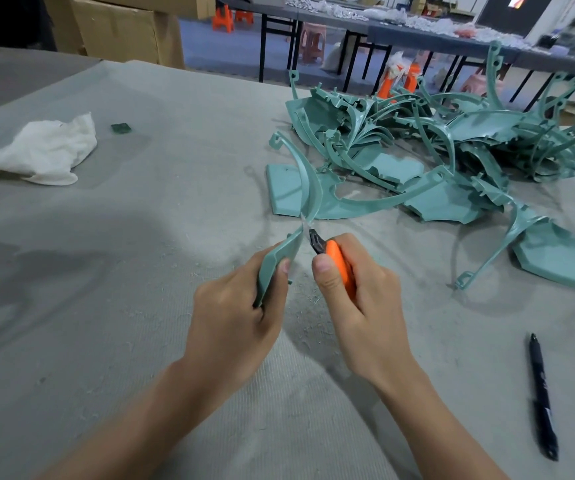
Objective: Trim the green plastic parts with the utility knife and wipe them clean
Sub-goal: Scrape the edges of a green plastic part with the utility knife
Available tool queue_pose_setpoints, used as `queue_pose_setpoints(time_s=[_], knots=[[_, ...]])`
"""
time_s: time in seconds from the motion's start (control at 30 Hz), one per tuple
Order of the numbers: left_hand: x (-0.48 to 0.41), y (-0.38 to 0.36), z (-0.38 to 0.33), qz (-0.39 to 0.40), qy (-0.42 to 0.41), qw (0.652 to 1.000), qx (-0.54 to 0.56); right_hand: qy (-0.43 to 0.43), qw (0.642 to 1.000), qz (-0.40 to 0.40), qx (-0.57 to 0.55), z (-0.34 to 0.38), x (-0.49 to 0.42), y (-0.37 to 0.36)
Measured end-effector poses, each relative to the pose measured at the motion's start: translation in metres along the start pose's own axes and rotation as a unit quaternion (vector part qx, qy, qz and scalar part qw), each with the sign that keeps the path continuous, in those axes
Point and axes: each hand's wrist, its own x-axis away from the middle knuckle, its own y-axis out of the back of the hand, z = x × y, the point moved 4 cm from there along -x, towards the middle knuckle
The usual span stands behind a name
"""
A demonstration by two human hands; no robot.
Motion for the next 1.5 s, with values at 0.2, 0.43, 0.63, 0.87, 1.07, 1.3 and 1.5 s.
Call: queue_pose_setpoints(time_s=[0.2, 0.43, 0.63, 0.87, 1.07, 1.3, 1.5], knots=[[0.004, 0.001, -0.005, 0.008, -0.01, 1.0, 0.014, -0.065, 0.997, -0.031, 0.033, -0.02, -0.009, 0.008], [0.005, -0.002, -0.001, 0.036, -0.042, 0.998, 0.024, -0.148, 0.968, -0.041, -0.197, -0.024, -0.008, 0.015], [0.006, -0.005, 0.0, 0.064, -0.075, 0.993, 0.059, -0.218, 0.893, 0.067, -0.388, -0.015, -0.005, 0.009], [0.006, -0.005, 0.0, 0.105, 0.012, 0.991, 0.078, -0.205, 0.887, 0.097, -0.403, -0.005, 0.0, 0.004], [-0.004, 0.003, 0.0, 0.044, 0.051, 0.995, 0.069, -0.131, 0.931, 0.091, -0.329, 0.0, -0.002, 0.008], [-0.004, 0.007, -0.002, 0.004, 0.013, 0.999, 0.046, -0.033, 0.999, 0.038, -0.02, 0.003, 0.002, 0.004], [-0.005, 0.01, -0.004, 0.005, 0.008, 0.999, 0.051, 0.007, 0.999, 0.031, 0.017, 0.004, 0.003, 0.003]])
